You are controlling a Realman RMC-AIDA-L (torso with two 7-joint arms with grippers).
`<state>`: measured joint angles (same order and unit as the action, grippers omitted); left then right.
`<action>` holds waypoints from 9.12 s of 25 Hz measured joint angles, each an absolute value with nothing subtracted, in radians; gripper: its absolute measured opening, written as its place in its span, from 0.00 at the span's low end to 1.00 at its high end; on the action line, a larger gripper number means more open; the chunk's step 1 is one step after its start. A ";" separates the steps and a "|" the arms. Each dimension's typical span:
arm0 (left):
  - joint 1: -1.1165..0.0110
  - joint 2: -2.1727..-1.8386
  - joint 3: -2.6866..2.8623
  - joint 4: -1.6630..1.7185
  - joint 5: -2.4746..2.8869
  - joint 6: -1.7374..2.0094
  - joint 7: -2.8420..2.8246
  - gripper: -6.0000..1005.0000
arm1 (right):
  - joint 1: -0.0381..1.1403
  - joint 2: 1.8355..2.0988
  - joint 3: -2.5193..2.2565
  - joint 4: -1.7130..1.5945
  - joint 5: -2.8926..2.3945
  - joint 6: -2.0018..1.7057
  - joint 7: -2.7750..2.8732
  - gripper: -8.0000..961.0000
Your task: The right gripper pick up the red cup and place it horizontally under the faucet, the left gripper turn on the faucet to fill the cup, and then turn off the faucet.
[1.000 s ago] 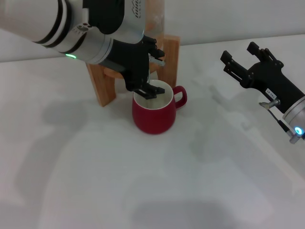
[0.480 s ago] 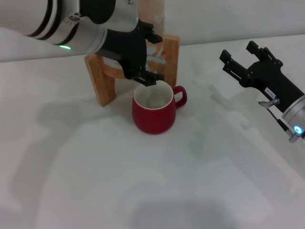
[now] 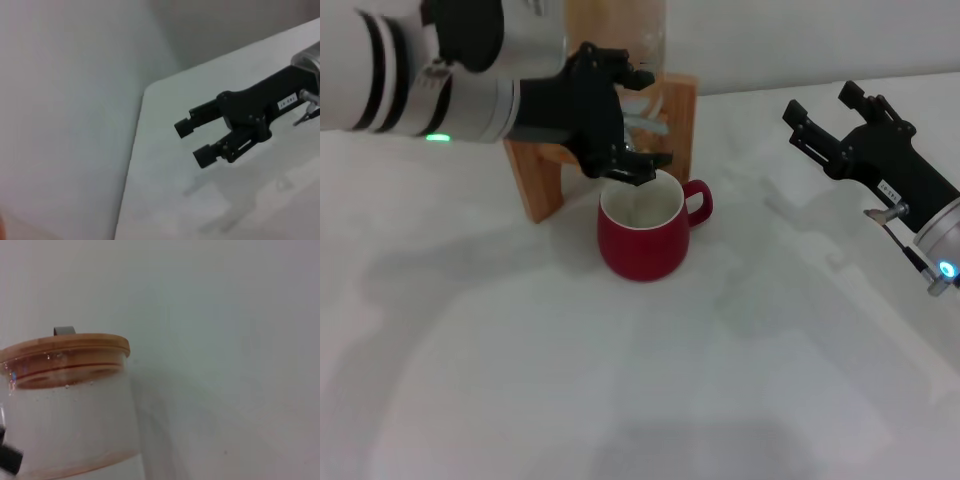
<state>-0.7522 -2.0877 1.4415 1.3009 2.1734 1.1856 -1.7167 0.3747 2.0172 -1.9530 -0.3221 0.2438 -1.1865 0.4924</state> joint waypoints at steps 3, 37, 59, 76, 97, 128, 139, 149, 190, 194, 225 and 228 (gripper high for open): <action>-0.691 -2.088 1.497 1.334 2.166 1.135 -1.744 0.83 | 0.375 2.017 -1.954 -0.323 0.244 -1.189 0.492 0.91; -0.494 -2.085 1.630 1.314 1.963 0.934 -1.798 0.84 | 0.371 2.017 -1.969 -0.327 0.244 -1.216 0.500 0.91; -0.584 -2.085 1.641 1.254 2.003 0.924 -1.786 0.84 | 0.366 2.016 -1.970 -0.327 0.244 -1.227 0.498 0.91; -0.627 -2.083 1.642 1.225 2.003 0.919 -1.773 0.84 | 0.365 2.014 -1.963 -0.327 0.244 -1.229 0.496 0.91; -0.628 -2.083 1.646 1.224 2.027 0.927 -1.775 0.84 | 0.365 2.014 -1.960 -0.327 0.244 -1.240 0.497 0.91; -0.675 -2.082 1.642 1.185 2.029 0.920 -1.759 0.84 | 0.360 2.014 -1.960 -0.322 0.245 -1.239 0.497 0.91; -0.701 -2.082 1.636 1.151 2.029 0.914 -1.750 0.84 | 0.362 2.014 -1.960 -0.321 0.247 -1.239 0.495 0.91; -0.707 -2.082 1.635 1.146 2.031 0.902 -1.743 0.84 | 0.362 2.014 -1.960 -0.319 0.250 -1.239 0.494 0.91; -0.721 -2.084 1.644 1.119 2.056 0.837 -1.726 0.84 | 0.362 2.014 -1.960 -0.321 0.250 -1.239 0.494 0.91; -0.721 -2.085 1.653 1.120 2.055 0.837 -1.725 0.84 | 0.362 2.014 -1.960 -0.321 0.250 -1.239 0.494 0.91; -0.307 -2.089 1.741 1.446 1.868 0.792 -1.742 0.84 | 0.344 2.015 -1.968 -0.312 0.244 -1.270 0.496 0.91; -0.217 -2.088 1.764 1.492 1.860 0.746 -1.738 0.84 | 0.336 2.016 -1.972 -0.312 0.244 -1.275 0.495 0.91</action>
